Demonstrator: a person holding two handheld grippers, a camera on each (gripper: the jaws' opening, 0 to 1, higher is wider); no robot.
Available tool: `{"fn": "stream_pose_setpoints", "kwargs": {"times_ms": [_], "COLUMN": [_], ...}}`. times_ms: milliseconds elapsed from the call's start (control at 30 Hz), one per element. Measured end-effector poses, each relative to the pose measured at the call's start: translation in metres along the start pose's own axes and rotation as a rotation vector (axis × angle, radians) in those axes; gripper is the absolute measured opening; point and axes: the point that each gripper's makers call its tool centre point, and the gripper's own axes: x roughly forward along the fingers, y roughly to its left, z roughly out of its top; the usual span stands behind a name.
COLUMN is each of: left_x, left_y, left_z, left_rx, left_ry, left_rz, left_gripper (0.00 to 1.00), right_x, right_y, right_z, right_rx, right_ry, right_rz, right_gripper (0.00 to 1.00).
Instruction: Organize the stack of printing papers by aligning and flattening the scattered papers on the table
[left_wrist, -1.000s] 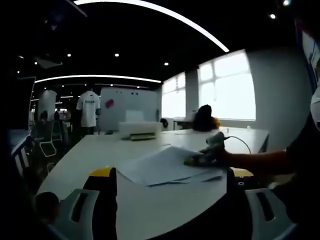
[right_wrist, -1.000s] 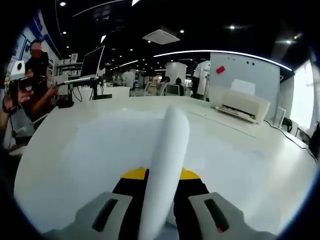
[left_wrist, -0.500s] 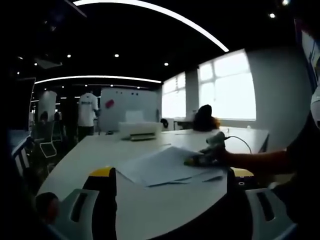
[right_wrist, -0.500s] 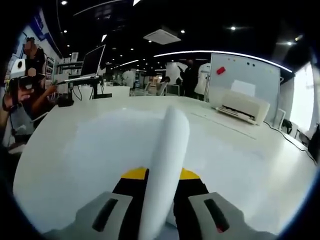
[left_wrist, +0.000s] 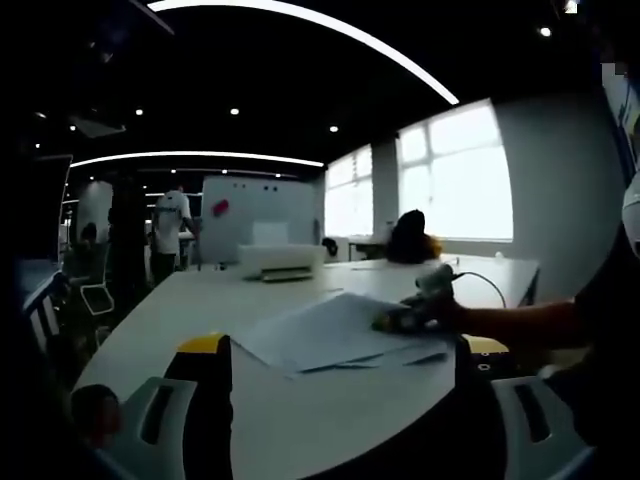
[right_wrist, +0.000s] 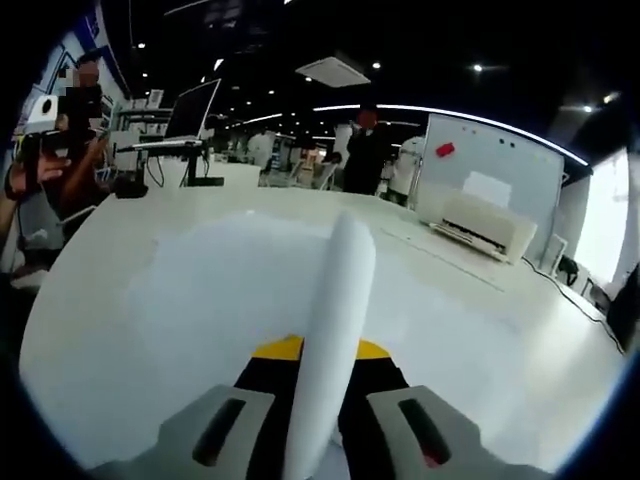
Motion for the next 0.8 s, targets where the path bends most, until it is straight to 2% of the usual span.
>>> {"fn": "stream_pose_setpoints", "kwargs": {"times_ms": [200, 800], "left_x": [0.0, -0.001], "left_y": [0.001, 0.003], "left_z": [0.0, 0.002], "left_rx": [-0.001, 0.001], "left_ry": [-0.001, -0.004], "left_rz": [0.006, 0.015], "left_gripper": [0.96, 0.96], "right_x": [-0.002, -0.005], "right_y": [0.003, 0.009], "right_z": [0.005, 0.014], "right_rx": [-0.001, 0.008], "right_ry": [-0.027, -0.049], "right_rz": [0.006, 0.008], "right_gripper": [0.06, 0.05]}}
